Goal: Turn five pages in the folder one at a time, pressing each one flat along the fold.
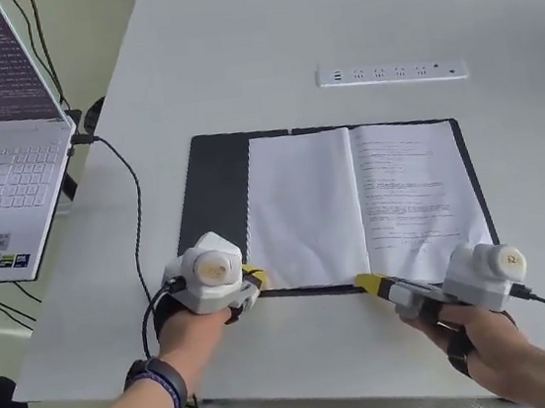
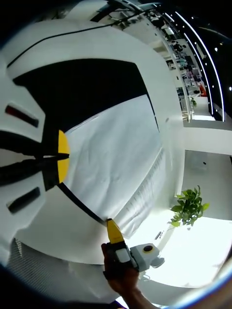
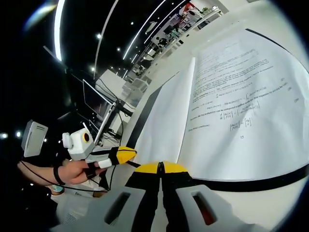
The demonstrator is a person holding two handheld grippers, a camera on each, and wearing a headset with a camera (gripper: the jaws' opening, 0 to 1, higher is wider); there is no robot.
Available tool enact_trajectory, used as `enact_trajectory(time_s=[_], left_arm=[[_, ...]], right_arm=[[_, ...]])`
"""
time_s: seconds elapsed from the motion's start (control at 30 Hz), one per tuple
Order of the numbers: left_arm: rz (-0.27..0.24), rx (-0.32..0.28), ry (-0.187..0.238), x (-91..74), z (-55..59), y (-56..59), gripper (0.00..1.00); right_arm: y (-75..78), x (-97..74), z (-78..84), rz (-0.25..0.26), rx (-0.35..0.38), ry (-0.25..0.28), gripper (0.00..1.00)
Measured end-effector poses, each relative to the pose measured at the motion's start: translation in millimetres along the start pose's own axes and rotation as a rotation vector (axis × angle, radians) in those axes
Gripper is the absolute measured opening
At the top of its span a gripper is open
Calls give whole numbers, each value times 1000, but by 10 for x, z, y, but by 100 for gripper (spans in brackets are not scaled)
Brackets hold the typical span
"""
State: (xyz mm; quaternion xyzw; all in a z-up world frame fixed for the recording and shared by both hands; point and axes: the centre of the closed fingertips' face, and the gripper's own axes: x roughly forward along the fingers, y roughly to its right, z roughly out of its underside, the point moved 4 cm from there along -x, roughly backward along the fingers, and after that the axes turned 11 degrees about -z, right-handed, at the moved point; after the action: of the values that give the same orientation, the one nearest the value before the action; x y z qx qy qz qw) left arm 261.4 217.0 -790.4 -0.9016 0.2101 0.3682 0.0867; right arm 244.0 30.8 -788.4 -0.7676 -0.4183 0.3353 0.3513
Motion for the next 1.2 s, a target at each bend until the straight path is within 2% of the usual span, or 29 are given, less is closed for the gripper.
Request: enact_trajectory(time_s=[0.17, 0.43, 0.57, 0.7, 0.97, 1.2], left_arm=[[-1, -18, -11, -8, -3, 5, 0], [4, -24, -23, -34, -10, 16, 0], [16, -64, -1, -119, -61, 42, 6], [6, -75, 21, -206, -97, 32, 8], [-10, -61, 62, -381, -179, 29, 13], [-16, -60, 99, -582, -332, 23, 19]], right_arm=[[-91, -30, 18, -21, -39, -22, 1], [-136, -140, -10, -28, -63, -14, 4], [-178, -206, -61, -29, -76, -4, 5], [-178, -295, -96, -20, -105, -12, 9], [-177, -531, -258, 26, -189, 0, 17], [-152, -772, -381, 65, -262, -20, 24]])
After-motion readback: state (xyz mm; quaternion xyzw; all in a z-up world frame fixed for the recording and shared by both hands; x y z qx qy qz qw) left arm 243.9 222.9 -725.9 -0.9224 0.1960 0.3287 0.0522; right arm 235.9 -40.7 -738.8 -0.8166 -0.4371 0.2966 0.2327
